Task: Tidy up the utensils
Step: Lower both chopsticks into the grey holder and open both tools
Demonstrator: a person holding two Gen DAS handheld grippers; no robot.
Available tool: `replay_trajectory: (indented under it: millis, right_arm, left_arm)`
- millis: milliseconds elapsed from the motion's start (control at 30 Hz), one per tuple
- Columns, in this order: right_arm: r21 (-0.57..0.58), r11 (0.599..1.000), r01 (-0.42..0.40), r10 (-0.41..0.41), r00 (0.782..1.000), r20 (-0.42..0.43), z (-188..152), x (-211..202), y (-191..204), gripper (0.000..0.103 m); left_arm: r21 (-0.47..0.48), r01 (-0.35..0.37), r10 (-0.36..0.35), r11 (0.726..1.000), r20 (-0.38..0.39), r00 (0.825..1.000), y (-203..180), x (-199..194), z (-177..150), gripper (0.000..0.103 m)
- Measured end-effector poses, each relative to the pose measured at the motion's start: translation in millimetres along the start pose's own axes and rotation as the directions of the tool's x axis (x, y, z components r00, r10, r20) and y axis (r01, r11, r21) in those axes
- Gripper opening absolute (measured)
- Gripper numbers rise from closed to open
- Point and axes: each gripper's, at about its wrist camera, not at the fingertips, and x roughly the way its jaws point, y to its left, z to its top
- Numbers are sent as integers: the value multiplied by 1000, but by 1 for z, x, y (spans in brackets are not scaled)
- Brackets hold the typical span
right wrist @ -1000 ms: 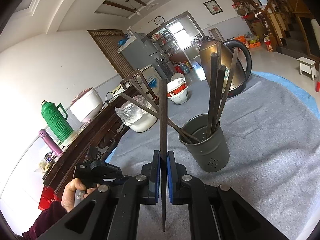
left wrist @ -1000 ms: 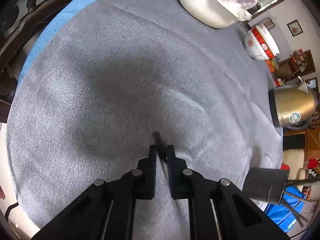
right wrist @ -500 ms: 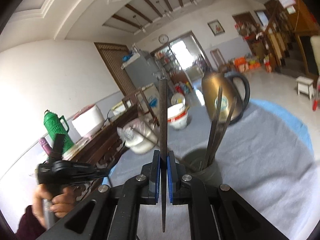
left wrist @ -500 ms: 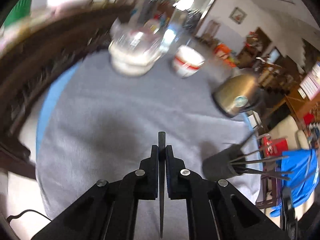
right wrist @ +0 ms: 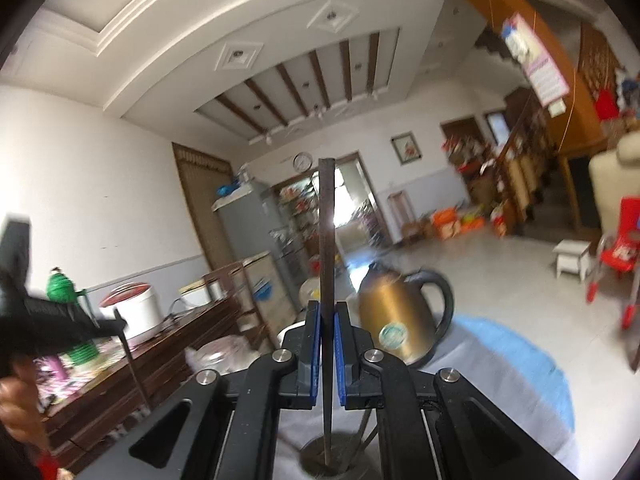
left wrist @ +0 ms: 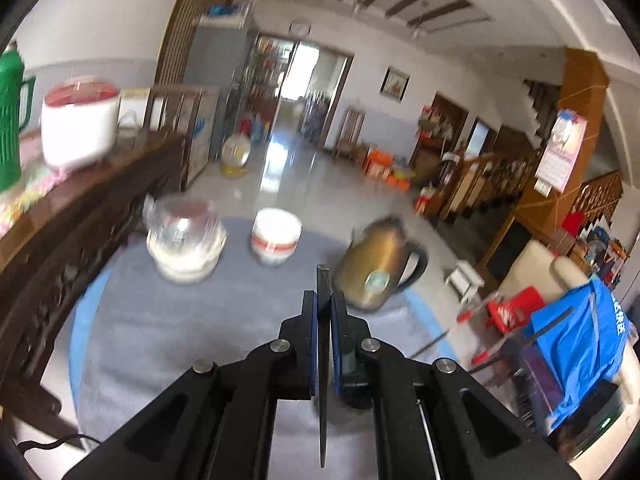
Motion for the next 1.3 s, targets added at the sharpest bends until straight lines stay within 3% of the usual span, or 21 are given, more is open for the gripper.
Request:
replay_trajectory:
  millis: [133, 233, 333, 533, 600, 700, 767, 933, 1067, 1200, 1300]
  right_arm:
    - [-25, 999, 30, -30, 1000, -5, -12, 15, 2, 7]
    - [-41, 998, 39, -40, 998, -38, -24, 27, 3, 7]
    - [-42, 999, 29, -32, 997, -77, -35, 36, -1, 7]
    - [-51, 999, -3, -7, 979, -205, -53, 50, -12, 8]
    - [-37, 999, -19, 10, 973, -232, -54, 48, -17, 8]
    - [-22, 999, -33, 26, 962, -270, -58, 46, -19, 9]
    - [-5, 999, -34, 31, 957, -287, -59, 42, -23, 9]
    - [82, 996, -35, 56, 962, -268, -61, 19, -32, 11]
    - [140, 989, -40, 73, 969, -238, -61, -10, -36, 11]
    - [116, 993, -38, 68, 962, -265, -64, -27, -26, 12]
    - [75, 996, -41, 63, 949, -310, -68, -35, -14, 12]
  left_arm:
    - [4, 32, -32, 999, 89, 995, -22, 8, 8, 6]
    - [43, -10, 2, 999, 163, 987, -40, 26, 2, 7]
    - [72, -52, 38, 996, 189, 981, -51, 52, -12, 7]
    - [120, -58, 53, 991, 47, 998, -47, 107, -41, 7]
    - [106, -25, 25, 994, 8, 1000, -38, 109, -46, 7]
    - [113, -26, 27, 993, -2, 1000, -27, 95, -51, 25]
    - [137, -34, 33, 990, 16, 999, -20, 78, -55, 53]
    - [180, -80, 74, 980, 40, 996, 4, 38, -71, 71]
    - [177, -141, 145, 974, -13, 989, 26, 24, -94, 77]
    - [213, -257, 274, 943, -54, 960, 36, 17, -118, 78]
    - [247, -300, 322, 921, -50, 945, 34, 8, -128, 79]
